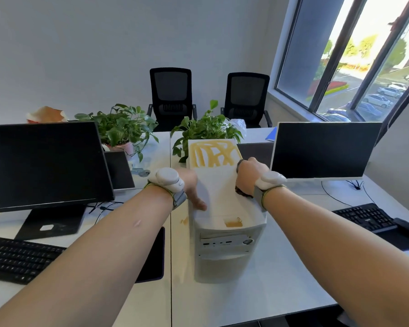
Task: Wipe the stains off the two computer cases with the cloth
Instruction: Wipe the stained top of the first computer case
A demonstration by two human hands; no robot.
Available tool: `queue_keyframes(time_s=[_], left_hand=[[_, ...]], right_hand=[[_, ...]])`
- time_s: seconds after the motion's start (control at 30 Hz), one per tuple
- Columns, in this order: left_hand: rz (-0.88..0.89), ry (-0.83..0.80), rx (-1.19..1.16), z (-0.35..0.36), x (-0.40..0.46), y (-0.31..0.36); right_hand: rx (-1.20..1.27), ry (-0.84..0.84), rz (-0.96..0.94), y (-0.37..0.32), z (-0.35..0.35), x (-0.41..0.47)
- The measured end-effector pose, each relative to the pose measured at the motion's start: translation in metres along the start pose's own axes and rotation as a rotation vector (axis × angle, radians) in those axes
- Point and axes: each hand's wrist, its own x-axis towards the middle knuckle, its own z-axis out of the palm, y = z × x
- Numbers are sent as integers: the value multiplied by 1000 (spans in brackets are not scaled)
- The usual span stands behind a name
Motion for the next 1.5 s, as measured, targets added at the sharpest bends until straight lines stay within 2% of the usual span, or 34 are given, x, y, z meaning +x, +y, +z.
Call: queue_keyframes(time_s=[0.13,0.23,0.33,0.43,0.5,0.57,0.6,0.67,0.7,0.77,0.8,0.87,0.93,1.03,1.17,1.23,1.33,1.5], left_hand=[[-2,-24,15,-4,1,4],[-12,-35,33,-5,9,5],[2,-39,12,-1,9,-2],[6,-34,-22,-1,6,1],[-21,-38,-17,-3,6,3],[-58,-46,-12,-6,7,5],[-76,-53,-7,-8,7,7],[-111,-56,20,-11,5,13],[-127,-49,29,-12,5,15],[-136,-44,14,-12,6,17],[-136,-42,1,-12,5,16],[-117,-37,-33,-11,5,13],[-95,-40,-36,-9,7,9],[-67,-17,-50,-6,7,5],[-80,2,-64,-3,4,10],[-99,-18,-52,-5,3,14],[-96,-34,-75,-7,0,13],[-105,-4,-76,-3,-5,7]], right_hand=[[29,-17,-79,-21,-3,2],[63,2,-253,-38,7,-1],[-3,72,-410,-43,17,-20],[236,-71,-519,-6,14,-30],[458,-165,-510,21,3,-27],[606,-161,-453,39,-7,-19],[582,-113,-400,45,-9,-13],[375,65,-295,50,-8,-3],[290,189,-298,50,-5,0],[316,356,-427,44,6,-3],[305,368,-550,38,12,-6],[161,262,-746,27,33,0],[46,246,-760,20,49,14],[54,248,-772,8,50,22],[176,164,-997,-7,55,-13],[220,141,-1084,8,63,-25],[231,150,-1044,48,60,-24],[140,153,-761,66,40,16]])
